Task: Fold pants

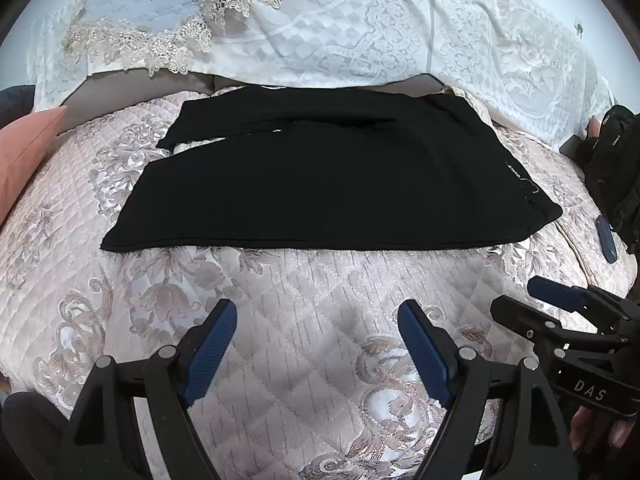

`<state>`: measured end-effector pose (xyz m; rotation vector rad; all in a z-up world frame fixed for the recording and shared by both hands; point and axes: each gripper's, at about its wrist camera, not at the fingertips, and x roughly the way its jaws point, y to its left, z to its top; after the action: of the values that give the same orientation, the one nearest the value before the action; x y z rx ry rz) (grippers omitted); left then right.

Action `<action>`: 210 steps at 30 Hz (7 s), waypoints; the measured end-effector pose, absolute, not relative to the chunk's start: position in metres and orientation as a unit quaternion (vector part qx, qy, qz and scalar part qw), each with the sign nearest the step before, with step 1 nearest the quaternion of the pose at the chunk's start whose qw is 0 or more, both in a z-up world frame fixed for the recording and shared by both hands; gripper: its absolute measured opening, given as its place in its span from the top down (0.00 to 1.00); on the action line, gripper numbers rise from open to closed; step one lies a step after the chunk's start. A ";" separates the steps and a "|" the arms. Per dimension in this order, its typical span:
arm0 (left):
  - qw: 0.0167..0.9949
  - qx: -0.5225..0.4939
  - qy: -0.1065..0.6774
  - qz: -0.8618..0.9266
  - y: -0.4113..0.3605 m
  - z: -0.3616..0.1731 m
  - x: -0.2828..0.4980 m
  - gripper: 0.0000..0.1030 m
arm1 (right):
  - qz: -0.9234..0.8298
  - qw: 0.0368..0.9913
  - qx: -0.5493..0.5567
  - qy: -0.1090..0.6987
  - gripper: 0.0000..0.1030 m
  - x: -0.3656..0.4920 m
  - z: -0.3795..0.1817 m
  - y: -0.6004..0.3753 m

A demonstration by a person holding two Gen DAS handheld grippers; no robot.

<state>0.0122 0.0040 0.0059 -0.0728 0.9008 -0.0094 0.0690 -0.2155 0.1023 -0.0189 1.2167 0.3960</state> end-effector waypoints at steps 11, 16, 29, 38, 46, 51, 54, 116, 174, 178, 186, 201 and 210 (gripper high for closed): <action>0.898 -0.031 0.435 -0.062 0.014 0.015 0.051 0.27 | 0.213 0.805 -0.039 0.552 0.38 0.110 0.103 -0.214; 0.899 -0.020 0.433 -0.071 0.025 0.022 0.082 0.28 | 0.230 0.810 -0.057 0.536 0.38 0.146 0.104 -0.213; 0.901 0.005 0.429 -0.067 0.073 0.029 0.208 0.29 | 0.270 0.800 -0.094 0.527 0.38 0.272 0.082 -0.214; 0.898 0.055 0.432 -0.061 0.094 0.013 0.308 0.29 | 0.287 0.780 -0.127 0.541 0.38 0.380 0.037 -0.210; 0.891 0.088 0.441 -0.066 0.109 -0.013 0.383 0.29 | 0.294 0.765 -0.157 0.551 0.38 0.463 -0.002 -0.210; 0.889 0.099 0.440 -0.080 0.115 -0.025 0.410 0.28 | 0.308 0.755 -0.168 0.555 0.38 0.495 -0.022 -0.209; 0.879 0.107 0.455 -0.097 0.118 -0.037 0.422 0.26 | 0.326 0.744 -0.172 0.558 0.38 0.503 -0.031 -0.207; 0.882 -0.048 0.451 -0.125 0.101 -0.002 0.068 0.83 | 0.230 0.796 -0.038 0.559 0.60 0.165 0.079 -0.322; 0.846 -0.332 0.408 0.084 0.208 -0.019 0.114 0.92 | 0.145 0.821 0.118 0.540 0.55 0.159 0.077 -0.345; 0.883 -0.309 0.352 0.031 0.199 0.035 0.120 0.92 | 0.144 0.821 0.118 0.540 0.55 0.161 0.078 -0.342; 0.854 -0.274 0.424 0.128 0.230 0.009 0.107 0.83 | 0.146 0.823 0.125 0.535 0.55 0.163 0.079 -0.341; 0.885 -0.194 0.424 0.005 0.147 0.010 0.098 0.55 | 0.138 0.824 0.117 0.538 0.55 0.169 0.073 -0.334; 0.871 -0.160 0.460 -0.072 0.081 -0.019 0.122 0.56 | 0.051 0.825 0.079 0.557 0.60 0.195 0.050 -0.363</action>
<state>0.1219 0.0806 -0.0187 -0.3353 0.9609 -0.1497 0.1946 -0.3630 0.0504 0.1680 1.1830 0.1075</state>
